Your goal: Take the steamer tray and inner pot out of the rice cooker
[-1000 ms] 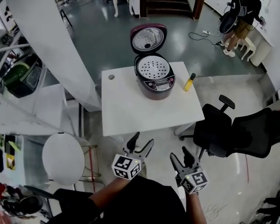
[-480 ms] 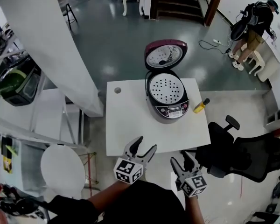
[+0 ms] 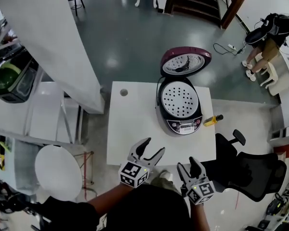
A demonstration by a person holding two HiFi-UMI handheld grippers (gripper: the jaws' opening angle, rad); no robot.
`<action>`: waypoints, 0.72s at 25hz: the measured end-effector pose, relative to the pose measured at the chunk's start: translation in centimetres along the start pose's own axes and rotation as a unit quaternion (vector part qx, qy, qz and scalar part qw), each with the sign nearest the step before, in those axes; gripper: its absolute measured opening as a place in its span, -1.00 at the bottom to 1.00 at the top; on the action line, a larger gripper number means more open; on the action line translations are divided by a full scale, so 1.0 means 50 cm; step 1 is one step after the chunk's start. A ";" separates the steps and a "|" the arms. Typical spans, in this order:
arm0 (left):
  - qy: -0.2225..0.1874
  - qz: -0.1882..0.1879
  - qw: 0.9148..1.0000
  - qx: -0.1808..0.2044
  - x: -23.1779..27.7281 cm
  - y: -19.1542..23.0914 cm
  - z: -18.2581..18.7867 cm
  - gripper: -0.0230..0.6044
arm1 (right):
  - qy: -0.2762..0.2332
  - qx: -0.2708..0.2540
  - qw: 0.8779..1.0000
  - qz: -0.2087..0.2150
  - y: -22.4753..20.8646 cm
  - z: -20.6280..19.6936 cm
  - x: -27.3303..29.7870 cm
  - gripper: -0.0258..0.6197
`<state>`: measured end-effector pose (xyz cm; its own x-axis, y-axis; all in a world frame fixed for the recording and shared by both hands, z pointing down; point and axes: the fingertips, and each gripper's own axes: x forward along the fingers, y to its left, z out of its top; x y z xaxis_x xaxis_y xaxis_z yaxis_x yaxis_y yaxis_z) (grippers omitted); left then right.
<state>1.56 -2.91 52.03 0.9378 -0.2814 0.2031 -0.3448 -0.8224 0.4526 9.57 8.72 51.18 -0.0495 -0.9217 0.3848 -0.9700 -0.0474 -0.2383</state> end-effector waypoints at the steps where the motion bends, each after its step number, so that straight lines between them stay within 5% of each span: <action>1: -0.002 0.006 1.000 -0.002 0.004 0.006 0.004 -0.08 | 0.002 -0.010 1.000 -0.003 -0.011 0.009 0.007 -0.22; 5: -0.013 0.038 0.999 -0.006 0.023 0.022 0.022 -0.08 | 0.003 -0.055 0.998 0.005 -0.053 0.061 0.043 -0.22; 11: -0.012 0.105 0.994 0.007 0.071 0.030 0.042 -0.08 | 0.000 -0.016 0.998 0.056 -0.147 0.112 0.110 -0.22; 18: -0.023 0.175 0.984 -0.009 0.161 0.050 0.052 -0.08 | 0.016 -0.032 0.992 0.118 -0.248 0.151 0.176 -0.22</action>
<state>8.37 -8.52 52.55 0.7620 -0.5682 0.3107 -0.6475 -0.6618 0.3777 22.94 -1.73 50.79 -0.2836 -0.8913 0.3537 -0.9437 0.1938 -0.2681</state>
